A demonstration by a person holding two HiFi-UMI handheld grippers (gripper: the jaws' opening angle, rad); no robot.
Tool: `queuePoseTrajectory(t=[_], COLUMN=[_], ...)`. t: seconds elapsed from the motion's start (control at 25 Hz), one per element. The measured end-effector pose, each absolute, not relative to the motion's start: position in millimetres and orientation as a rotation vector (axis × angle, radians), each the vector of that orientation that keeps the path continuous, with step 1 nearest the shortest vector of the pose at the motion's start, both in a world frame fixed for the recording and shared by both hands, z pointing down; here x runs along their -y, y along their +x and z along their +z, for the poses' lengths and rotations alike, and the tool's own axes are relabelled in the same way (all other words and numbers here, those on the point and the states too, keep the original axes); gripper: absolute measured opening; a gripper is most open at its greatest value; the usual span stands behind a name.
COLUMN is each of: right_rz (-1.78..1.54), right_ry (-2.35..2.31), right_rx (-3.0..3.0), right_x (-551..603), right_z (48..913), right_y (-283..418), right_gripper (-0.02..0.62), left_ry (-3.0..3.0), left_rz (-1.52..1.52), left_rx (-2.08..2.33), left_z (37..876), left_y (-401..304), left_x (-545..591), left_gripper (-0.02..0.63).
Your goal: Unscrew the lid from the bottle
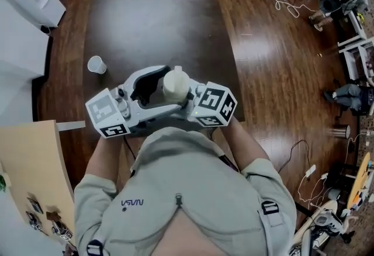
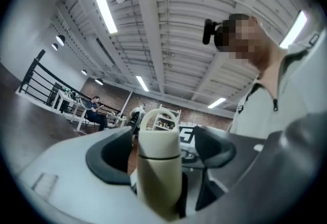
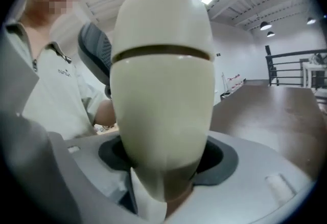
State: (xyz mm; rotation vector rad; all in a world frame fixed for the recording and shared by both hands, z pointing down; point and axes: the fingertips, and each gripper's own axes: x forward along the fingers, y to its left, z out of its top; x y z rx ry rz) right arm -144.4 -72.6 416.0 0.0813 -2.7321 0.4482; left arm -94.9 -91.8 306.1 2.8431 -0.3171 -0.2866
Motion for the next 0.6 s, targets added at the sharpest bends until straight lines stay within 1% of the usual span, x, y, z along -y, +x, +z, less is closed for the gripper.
queuePoseTrajectory(t=[0.32, 0.6], right_rz=[0.637, 0.679], right_ry=[-0.558, -0.808], right_rx=[2.754, 2.653], right_x=[16.3, -18.0], right_z=[388.6, 391.5], right_y=[-142.7, -147.6], right_gripper=[0.302, 0.302], left_ry=[2.629, 2.613], left_rz=[-0.412, -0.359], left_rx=[0.015, -0.218], left_z=[313.6, 315.7], left_y=[-103.5, -91.6], left_x=[87.5, 63.8], left_gripper=[0.370, 0.369])
